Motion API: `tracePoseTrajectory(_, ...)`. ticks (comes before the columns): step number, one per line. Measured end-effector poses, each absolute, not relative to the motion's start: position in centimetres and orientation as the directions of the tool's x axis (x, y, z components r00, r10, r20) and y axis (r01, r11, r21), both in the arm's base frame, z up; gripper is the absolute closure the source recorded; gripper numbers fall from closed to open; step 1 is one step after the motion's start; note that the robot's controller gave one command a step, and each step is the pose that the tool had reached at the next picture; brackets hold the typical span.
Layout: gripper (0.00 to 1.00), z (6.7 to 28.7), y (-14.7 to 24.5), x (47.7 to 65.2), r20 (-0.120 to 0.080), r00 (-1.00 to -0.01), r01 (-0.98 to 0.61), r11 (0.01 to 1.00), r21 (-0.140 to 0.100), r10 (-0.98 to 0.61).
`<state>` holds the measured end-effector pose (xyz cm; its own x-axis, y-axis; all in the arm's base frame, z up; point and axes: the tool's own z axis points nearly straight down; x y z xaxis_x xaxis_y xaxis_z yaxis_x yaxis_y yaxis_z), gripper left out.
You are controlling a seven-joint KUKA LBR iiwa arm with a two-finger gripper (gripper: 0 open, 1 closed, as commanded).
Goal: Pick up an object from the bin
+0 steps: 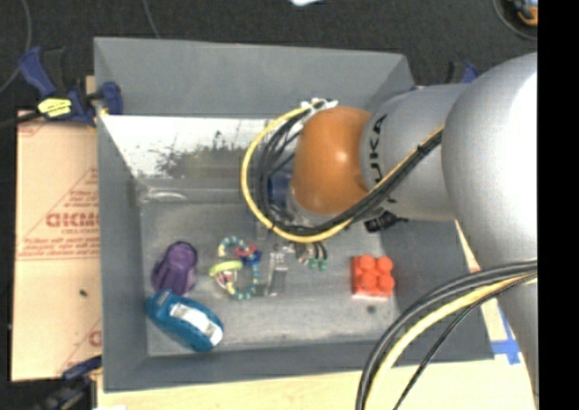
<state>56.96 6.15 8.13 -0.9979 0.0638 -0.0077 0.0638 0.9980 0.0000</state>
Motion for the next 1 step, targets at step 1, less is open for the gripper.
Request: tracePoseTrajectory(1,0.00,7.14,11.72,59.63,-0.008,-0.976,0.217,0.976,0.006,0.217)
